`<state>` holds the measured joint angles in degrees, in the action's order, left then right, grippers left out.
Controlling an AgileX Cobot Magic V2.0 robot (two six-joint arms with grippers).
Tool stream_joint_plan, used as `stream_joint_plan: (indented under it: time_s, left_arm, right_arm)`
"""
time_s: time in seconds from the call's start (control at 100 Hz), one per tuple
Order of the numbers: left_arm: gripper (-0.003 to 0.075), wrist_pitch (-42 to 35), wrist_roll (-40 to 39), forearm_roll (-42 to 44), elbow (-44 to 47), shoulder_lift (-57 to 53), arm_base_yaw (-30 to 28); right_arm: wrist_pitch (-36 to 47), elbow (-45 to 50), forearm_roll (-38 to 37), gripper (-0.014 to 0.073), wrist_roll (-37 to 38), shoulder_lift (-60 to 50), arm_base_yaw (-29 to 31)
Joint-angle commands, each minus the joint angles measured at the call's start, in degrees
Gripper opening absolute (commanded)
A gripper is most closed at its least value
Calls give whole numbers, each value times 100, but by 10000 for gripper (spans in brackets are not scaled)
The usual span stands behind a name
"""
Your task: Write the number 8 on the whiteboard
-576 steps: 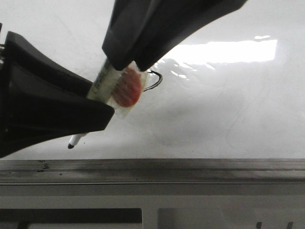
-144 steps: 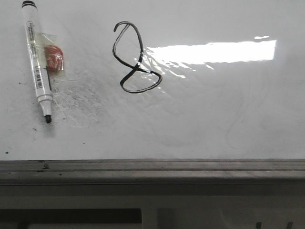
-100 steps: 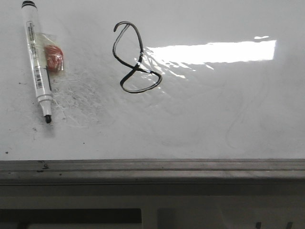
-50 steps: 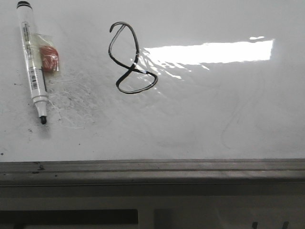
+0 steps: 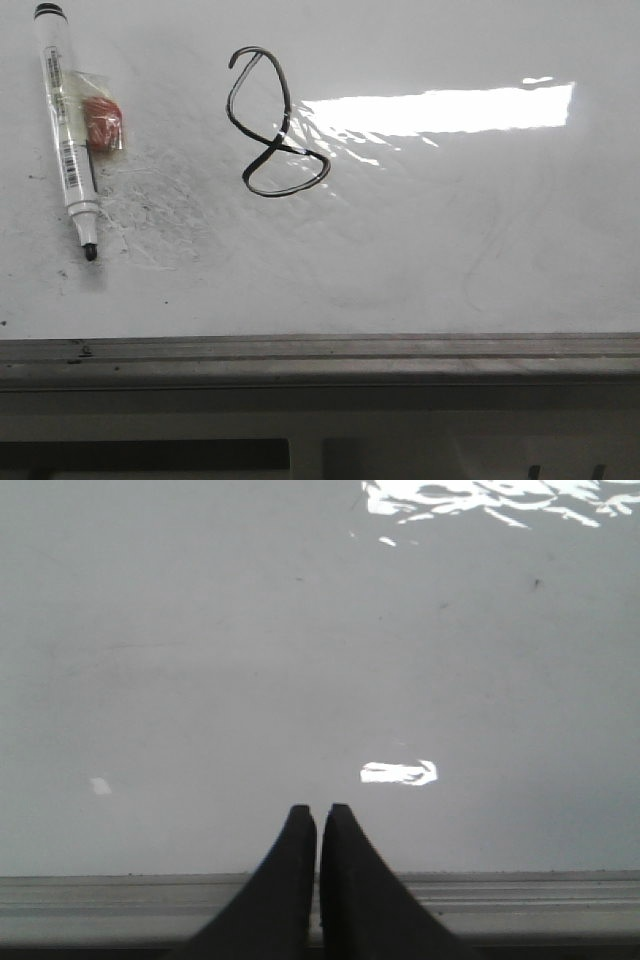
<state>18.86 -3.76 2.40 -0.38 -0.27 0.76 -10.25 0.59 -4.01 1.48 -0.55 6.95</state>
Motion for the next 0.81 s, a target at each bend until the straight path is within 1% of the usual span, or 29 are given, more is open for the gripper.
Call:
stream_joint_plan:
  time_s: [0.0, 0.07, 0.8]
  left_arm:
    - [-20, -349, -42, 7, 230, -163, -18]
    - [-20, -349, -42, 7, 230, -163, -18]
    - [-20, -349, -42, 7, 230, -163, -18]
  right_arm:
    - [-391, 77, 210, -63, -443, -131, 46]
    - [-701, 77, 223, -63, -558, -131, 46]
    - [-681, 77, 276, -63, -571, -131, 46]
